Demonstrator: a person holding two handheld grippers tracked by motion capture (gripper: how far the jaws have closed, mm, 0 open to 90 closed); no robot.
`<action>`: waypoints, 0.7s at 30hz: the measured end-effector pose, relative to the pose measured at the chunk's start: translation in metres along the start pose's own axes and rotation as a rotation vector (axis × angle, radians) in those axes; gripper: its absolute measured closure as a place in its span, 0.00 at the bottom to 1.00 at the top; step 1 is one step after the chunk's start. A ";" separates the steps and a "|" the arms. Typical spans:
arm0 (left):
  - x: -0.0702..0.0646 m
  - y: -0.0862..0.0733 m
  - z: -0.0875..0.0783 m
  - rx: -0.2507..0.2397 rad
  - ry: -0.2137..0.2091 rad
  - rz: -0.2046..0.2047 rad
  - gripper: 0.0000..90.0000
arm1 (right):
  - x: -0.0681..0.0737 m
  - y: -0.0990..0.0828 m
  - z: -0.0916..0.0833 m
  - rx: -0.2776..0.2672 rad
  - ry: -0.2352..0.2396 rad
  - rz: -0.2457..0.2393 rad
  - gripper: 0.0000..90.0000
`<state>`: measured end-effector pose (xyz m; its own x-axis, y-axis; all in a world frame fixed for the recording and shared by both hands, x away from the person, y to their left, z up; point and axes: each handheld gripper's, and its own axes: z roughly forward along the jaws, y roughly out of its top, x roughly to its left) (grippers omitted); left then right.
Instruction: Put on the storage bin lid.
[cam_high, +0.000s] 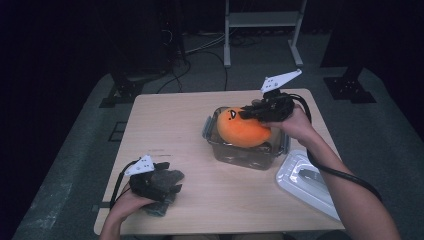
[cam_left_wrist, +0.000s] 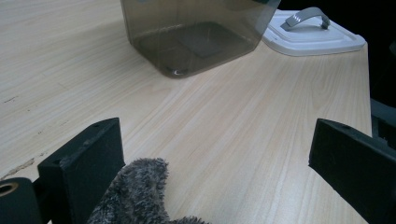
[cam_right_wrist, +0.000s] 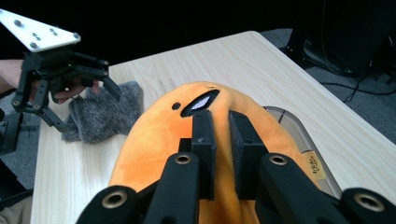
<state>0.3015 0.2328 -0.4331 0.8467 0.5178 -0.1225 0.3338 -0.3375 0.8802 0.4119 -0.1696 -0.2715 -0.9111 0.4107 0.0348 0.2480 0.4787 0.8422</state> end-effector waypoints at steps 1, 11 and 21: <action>0.000 0.000 0.000 0.001 -0.001 0.000 0.03 | -0.001 -0.001 0.001 0.003 -0.001 -0.002 0.90; 0.000 -0.001 0.000 0.007 -0.001 -0.001 0.03 | -0.009 -0.007 0.008 0.013 -0.004 0.019 0.90; -0.001 0.000 0.002 0.012 -0.007 0.008 0.03 | -0.018 -0.015 0.017 0.035 -0.009 0.034 0.90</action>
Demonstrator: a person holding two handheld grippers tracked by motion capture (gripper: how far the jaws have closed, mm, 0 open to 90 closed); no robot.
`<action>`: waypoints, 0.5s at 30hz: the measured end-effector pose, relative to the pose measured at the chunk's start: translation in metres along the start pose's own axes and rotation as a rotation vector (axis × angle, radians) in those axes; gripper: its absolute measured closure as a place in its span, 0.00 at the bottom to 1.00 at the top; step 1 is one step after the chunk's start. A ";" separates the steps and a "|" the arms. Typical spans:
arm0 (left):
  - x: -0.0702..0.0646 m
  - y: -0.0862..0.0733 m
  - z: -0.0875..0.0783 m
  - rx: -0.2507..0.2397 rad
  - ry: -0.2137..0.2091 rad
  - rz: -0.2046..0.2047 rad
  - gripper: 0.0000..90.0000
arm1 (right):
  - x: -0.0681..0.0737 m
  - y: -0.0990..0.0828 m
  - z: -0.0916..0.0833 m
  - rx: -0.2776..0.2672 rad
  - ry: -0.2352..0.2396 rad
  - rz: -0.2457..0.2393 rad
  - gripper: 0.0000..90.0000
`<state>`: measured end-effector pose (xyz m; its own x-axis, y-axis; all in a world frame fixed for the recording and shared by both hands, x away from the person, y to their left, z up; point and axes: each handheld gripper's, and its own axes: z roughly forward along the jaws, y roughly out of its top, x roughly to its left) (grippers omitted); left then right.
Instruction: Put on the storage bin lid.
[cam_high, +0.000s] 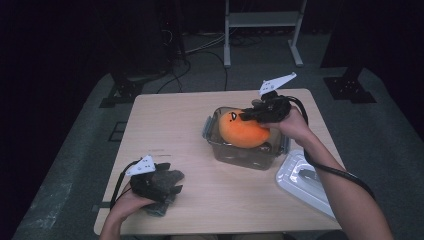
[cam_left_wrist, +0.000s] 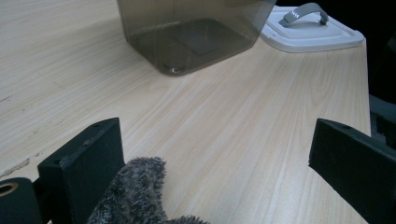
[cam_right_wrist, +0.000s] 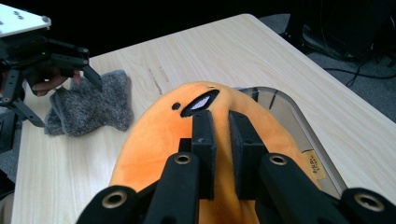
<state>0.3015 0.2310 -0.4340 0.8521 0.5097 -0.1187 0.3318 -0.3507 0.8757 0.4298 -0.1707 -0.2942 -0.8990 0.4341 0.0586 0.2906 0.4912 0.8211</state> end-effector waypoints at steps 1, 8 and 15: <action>0.000 0.000 0.000 0.001 -0.001 0.001 0.03 | 0.000 0.000 0.000 0.002 -0.002 0.001 0.90; 0.000 0.000 0.001 0.005 -0.006 -0.002 0.03 | -0.006 -0.004 0.004 0.010 -0.009 0.011 0.90; 0.000 0.000 0.001 0.005 -0.007 -0.003 0.03 | -0.013 -0.007 0.007 0.015 -0.016 0.023 0.90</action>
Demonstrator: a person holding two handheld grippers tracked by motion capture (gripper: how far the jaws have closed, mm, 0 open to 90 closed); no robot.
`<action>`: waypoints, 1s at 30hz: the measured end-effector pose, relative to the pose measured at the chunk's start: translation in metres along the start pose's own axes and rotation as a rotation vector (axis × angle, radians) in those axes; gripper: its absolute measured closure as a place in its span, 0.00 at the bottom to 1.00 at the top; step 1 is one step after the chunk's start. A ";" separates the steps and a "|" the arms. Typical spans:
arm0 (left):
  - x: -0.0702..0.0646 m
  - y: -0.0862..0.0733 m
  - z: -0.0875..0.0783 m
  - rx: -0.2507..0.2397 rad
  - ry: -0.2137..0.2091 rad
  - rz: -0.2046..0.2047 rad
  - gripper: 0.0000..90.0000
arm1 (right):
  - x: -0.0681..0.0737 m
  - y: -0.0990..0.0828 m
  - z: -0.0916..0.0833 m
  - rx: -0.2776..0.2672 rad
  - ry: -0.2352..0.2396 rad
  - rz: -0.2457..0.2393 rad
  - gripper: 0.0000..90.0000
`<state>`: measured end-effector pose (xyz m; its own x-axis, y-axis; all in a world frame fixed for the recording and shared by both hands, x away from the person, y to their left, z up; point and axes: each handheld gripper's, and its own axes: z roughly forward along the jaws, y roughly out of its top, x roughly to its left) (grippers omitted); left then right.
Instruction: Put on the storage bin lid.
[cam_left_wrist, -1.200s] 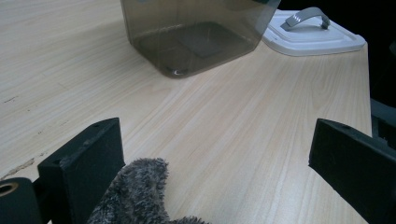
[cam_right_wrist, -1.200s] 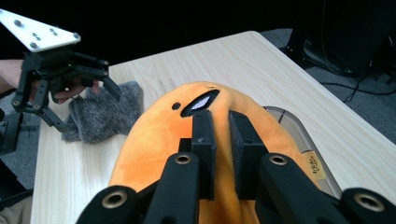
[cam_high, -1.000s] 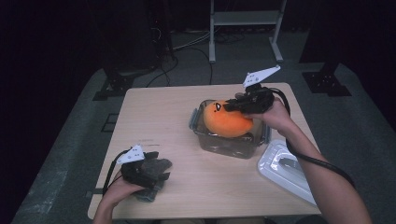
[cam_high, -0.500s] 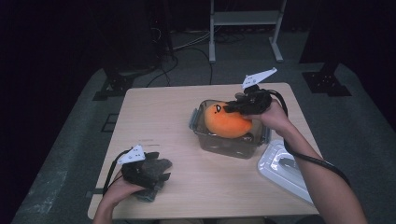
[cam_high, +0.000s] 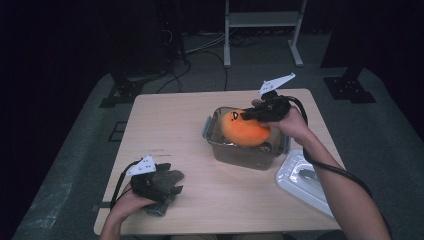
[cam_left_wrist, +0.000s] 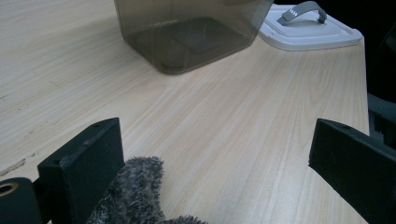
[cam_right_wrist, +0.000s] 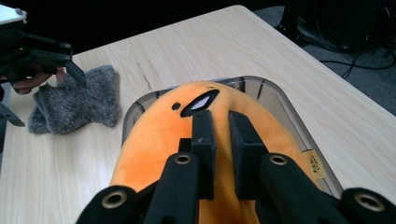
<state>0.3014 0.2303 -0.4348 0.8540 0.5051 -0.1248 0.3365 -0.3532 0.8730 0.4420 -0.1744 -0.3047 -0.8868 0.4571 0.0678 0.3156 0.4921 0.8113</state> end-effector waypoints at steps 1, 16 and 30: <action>0.000 0.000 0.000 0.000 0.000 0.000 0.03 | -0.001 0.000 0.001 0.002 -0.001 0.003 0.90; 0.000 0.001 0.001 0.002 -0.002 0.001 0.03 | -0.012 -0.010 0.011 0.015 -0.011 0.028 0.90; 0.000 0.001 0.001 0.001 0.000 0.000 0.03 | -0.016 -0.016 0.021 0.041 -0.018 0.035 0.90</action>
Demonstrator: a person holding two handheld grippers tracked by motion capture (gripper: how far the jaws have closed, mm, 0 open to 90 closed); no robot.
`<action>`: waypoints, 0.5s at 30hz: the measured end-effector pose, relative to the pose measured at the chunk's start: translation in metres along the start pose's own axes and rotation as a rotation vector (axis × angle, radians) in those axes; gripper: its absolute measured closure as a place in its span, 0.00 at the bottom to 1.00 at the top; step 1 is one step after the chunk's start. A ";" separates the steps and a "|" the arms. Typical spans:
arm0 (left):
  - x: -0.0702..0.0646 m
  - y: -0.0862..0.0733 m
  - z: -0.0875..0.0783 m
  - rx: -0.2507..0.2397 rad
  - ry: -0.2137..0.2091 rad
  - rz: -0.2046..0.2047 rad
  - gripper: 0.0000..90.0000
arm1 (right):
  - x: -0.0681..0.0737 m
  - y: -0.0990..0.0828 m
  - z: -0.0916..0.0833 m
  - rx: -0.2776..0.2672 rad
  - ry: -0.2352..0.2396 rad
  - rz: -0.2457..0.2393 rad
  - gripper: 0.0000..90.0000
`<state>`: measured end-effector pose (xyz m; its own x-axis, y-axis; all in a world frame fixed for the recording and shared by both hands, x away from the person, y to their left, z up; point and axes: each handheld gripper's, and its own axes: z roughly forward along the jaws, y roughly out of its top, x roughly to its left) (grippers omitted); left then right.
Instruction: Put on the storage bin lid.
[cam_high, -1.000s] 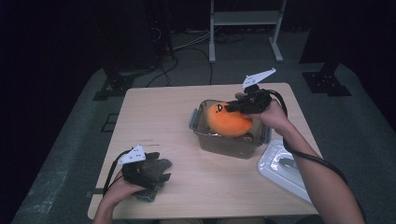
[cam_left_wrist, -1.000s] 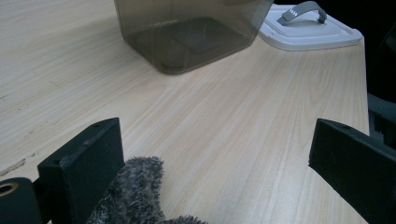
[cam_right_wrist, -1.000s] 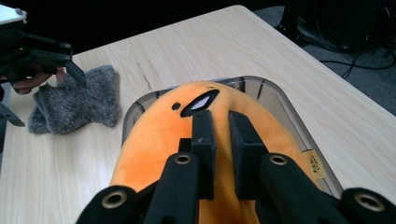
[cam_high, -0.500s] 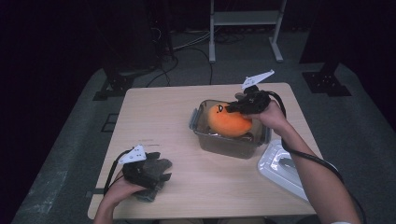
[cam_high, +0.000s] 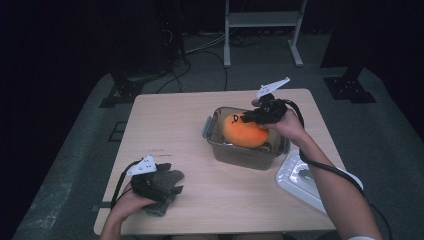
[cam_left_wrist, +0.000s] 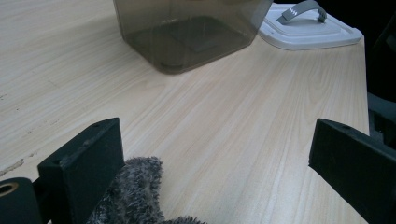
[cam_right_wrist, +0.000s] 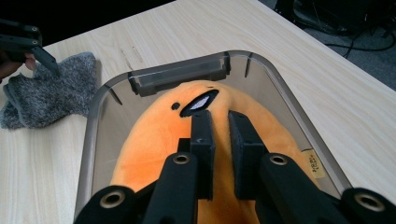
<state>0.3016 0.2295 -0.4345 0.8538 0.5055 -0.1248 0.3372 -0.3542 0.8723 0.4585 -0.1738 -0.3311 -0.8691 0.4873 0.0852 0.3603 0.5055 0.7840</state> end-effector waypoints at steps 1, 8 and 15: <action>0.000 0.000 -0.001 -0.001 0.000 0.000 0.03 | 0.000 0.000 0.001 0.003 -0.002 0.003 0.90; 0.001 0.000 -0.002 -0.006 0.003 -0.001 0.03 | -0.002 -0.002 0.006 0.017 0.003 0.011 0.90; 0.001 0.000 -0.002 -0.006 0.003 -0.002 0.03 | -0.003 -0.004 0.012 0.038 0.013 0.016 0.89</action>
<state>0.3013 0.2317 -0.4340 0.8520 0.5084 -0.1250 0.3363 -0.3485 0.8749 0.4638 -0.1683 -0.3418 -0.8675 0.4861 0.1054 0.3863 0.5249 0.7585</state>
